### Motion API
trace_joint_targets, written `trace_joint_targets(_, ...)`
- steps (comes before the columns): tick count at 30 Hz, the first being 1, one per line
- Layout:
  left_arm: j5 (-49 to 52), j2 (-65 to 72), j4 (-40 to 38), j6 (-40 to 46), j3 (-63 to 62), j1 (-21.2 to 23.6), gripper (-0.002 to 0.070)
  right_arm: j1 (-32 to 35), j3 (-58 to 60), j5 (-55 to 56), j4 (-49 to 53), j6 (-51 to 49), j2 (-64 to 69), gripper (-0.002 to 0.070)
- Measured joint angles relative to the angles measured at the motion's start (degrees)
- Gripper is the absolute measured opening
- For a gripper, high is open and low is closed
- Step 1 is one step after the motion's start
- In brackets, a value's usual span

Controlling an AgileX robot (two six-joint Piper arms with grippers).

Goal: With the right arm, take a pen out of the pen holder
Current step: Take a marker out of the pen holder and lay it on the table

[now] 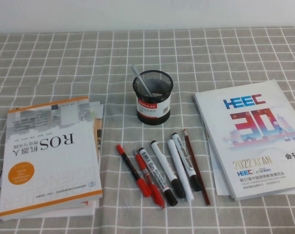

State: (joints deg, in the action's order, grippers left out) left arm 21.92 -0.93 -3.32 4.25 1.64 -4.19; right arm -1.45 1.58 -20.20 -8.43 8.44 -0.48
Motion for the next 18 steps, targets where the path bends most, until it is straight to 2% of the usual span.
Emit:
trace_joint_targets(3,0.00,0.00,0.00,0.00,0.00,0.00,-0.0004,0.00,0.00,-3.09,0.12,0.10,0.00,-0.0013)
trace_joint_targets(18,0.00,0.00,0.00,0.00,0.00,0.00,-0.0004,0.00,0.00,-3.15,0.12,0.13,0.00,-0.0013)
